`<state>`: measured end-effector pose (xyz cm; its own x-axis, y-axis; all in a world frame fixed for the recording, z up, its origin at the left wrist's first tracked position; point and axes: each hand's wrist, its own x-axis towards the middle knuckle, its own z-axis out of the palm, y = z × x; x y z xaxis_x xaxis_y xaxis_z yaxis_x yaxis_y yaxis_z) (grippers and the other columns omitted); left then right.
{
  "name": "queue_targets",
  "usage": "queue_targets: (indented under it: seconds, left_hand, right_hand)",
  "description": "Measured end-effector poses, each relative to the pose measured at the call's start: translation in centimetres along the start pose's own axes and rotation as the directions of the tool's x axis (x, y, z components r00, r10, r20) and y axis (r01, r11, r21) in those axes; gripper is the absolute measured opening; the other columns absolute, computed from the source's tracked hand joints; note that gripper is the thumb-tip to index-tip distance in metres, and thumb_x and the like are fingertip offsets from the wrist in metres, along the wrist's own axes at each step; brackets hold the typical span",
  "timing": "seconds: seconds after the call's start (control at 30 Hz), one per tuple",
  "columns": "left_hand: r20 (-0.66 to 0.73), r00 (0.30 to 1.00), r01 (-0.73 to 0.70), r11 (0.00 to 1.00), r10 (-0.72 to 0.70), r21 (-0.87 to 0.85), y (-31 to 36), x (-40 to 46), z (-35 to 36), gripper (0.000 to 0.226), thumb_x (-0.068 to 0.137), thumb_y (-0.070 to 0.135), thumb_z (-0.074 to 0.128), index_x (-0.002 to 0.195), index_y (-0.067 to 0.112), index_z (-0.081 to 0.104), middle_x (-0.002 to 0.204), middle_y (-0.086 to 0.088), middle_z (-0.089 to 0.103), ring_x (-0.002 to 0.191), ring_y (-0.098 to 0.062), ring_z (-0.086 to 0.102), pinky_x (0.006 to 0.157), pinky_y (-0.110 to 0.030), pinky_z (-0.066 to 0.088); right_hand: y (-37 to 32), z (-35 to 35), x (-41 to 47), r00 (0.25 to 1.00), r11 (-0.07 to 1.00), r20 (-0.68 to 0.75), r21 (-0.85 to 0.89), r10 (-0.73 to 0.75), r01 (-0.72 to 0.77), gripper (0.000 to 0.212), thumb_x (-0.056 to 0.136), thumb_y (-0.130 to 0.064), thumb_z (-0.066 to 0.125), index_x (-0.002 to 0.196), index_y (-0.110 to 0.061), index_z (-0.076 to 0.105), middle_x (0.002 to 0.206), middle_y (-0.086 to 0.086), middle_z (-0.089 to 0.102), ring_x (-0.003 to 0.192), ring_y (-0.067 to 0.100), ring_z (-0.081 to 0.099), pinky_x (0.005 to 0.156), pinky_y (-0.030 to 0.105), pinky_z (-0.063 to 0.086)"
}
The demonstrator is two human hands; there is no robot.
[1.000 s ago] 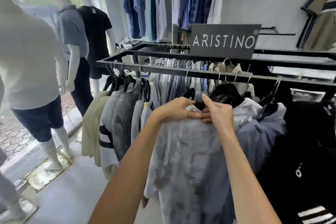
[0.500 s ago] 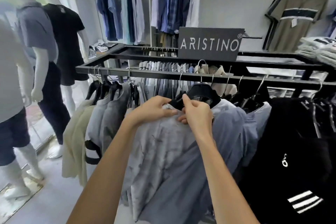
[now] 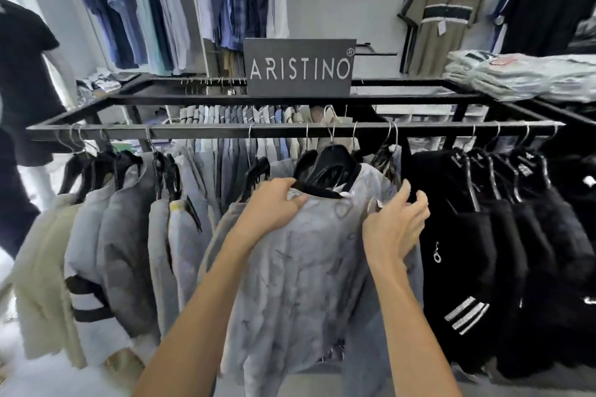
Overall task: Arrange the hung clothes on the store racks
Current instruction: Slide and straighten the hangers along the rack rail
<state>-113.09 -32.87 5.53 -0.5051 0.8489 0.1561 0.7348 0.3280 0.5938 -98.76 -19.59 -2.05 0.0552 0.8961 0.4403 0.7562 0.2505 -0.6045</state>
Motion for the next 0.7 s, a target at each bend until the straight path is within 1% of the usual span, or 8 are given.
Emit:
queue_targets:
  seconds: [0.07, 0.1, 0.23, 0.33, 0.4, 0.5, 0.6, 0.7]
  left_hand:
    - [-0.024, 0.999, 0.029, 0.999, -0.028, 0.027, 1.5, -0.1, 1.3, 0.043, 0.097, 0.034, 0.055, 0.135, 0.014, 0.054, 0.136, -0.010, 0.057, 0.130, -0.031, 0.045, 0.100, -0.037, 0.037]
    - [-0.038, 0.998, 0.047, 0.998, -0.046, 0.038, 2.3, -0.3, 1.9, 0.049, 0.098, 0.034, 0.054, 0.142, 0.013, 0.048, 0.143, -0.010, 0.051, 0.135, -0.032, 0.040, 0.105, -0.038, 0.034]
    - [-0.101, 0.993, 0.061, 0.998, -0.058, 0.030, 4.9, -0.5, 4.3, 0.041, 0.099, 0.028, 0.052, 0.136, 0.009, 0.052, 0.136, -0.016, 0.056, 0.131, -0.036, 0.043, 0.103, -0.037, 0.035]
    - [-0.109, 0.989, 0.104, 0.994, -0.100, 0.031, 6.6, -0.6, 6.3, 0.040, 0.099, 0.022, 0.049, 0.137, 0.009, 0.049, 0.135, -0.018, 0.055, 0.130, -0.038, 0.042, 0.100, -0.038, 0.035]
    - [-0.100, 0.988, 0.117, 0.993, -0.115, 0.017, 7.5, -0.3, 7.8, 0.034, 0.098, 0.019, 0.048, 0.131, 0.009, 0.050, 0.131, -0.019, 0.056, 0.126, -0.041, 0.044, 0.096, -0.042, 0.038]
    - [-0.091, 0.989, 0.118, 0.993, -0.116, 0.011, 9.0, 0.1, 9.4, 0.027, 0.096, 0.016, 0.046, 0.120, 0.007, 0.054, 0.121, -0.021, 0.059, 0.117, -0.045, 0.049, 0.090, -0.043, 0.041]
    - [-0.115, 0.989, 0.098, 0.995, -0.096, 0.009, 10.4, 0.4, 10.9, 0.023, 0.095, 0.014, 0.045, 0.115, 0.005, 0.054, 0.116, -0.021, 0.060, 0.112, -0.045, 0.052, 0.085, -0.042, 0.042]
    - [-0.141, 0.987, 0.075, 0.997, -0.074, -0.002, 11.5, 0.9, 12.0, 0.021, 0.095, 0.010, 0.044, 0.112, 0.001, 0.053, 0.113, -0.022, 0.061, 0.111, -0.044, 0.052, 0.081, -0.041, 0.038]
  right_hand:
    - [1.2, -1.0, 2.0, 0.974, 0.991, 0.209, -0.124, 0.084, -0.059, 0.053, 0.097, -0.035, 0.057, 0.138, -0.005, 0.042, 0.135, 0.024, 0.051, 0.122, 0.041, 0.050, 0.096, 0.047, 0.044]
    - [1.6, -1.5, 3.1, 0.947, 0.987, 0.298, -0.140, 0.123, -0.084, 0.046, 0.097, -0.034, 0.056, 0.133, -0.005, 0.049, 0.132, 0.023, 0.055, 0.121, 0.041, 0.053, 0.096, 0.045, 0.044]
    - [3.0, -3.2, 7.0, 0.872, 0.988, 0.466, -0.028, 0.149, -0.154, 0.042, 0.093, -0.032, 0.061, 0.125, -0.004, 0.057, 0.132, 0.021, 0.055, 0.121, 0.041, 0.054, 0.096, 0.042, 0.044]
    - [3.8, -4.4, 9.4, 0.890, 0.950, 0.424, 0.175, 0.165, -0.260, 0.038, 0.096, -0.029, 0.056, 0.113, 0.005, 0.060, 0.123, 0.026, 0.060, 0.112, 0.041, 0.058, 0.080, 0.036, 0.042]
    - [4.3, -5.6, 10.9, 0.918, 0.927, 0.366, 0.269, 0.154, -0.262, 0.033, 0.096, -0.024, 0.050, 0.104, 0.006, 0.062, 0.111, 0.026, 0.064, 0.098, 0.039, 0.058, 0.074, 0.032, 0.037]
    - [5.6, -6.8, 12.0, 0.928, 0.933, 0.352, 0.281, 0.119, -0.226, 0.031, 0.093, -0.023, 0.048, 0.091, 0.004, 0.063, 0.092, 0.018, 0.063, 0.080, 0.032, 0.053, 0.064, 0.033, 0.035]
    - [7.2, -7.2, 12.0, 0.923, 0.950, 0.378, 0.253, 0.076, -0.183, 0.029, 0.092, -0.019, 0.048, 0.067, -0.004, 0.050, 0.073, 0.010, 0.055, 0.070, 0.029, 0.048, 0.054, 0.034, 0.032]
    - [9.0, -7.1, 11.5, 0.908, 0.949, 0.411, 0.246, 0.081, -0.196, 0.029, 0.094, -0.016, 0.046, 0.068, -0.003, 0.049, 0.073, 0.011, 0.055, 0.067, 0.027, 0.046, 0.055, 0.035, 0.034]
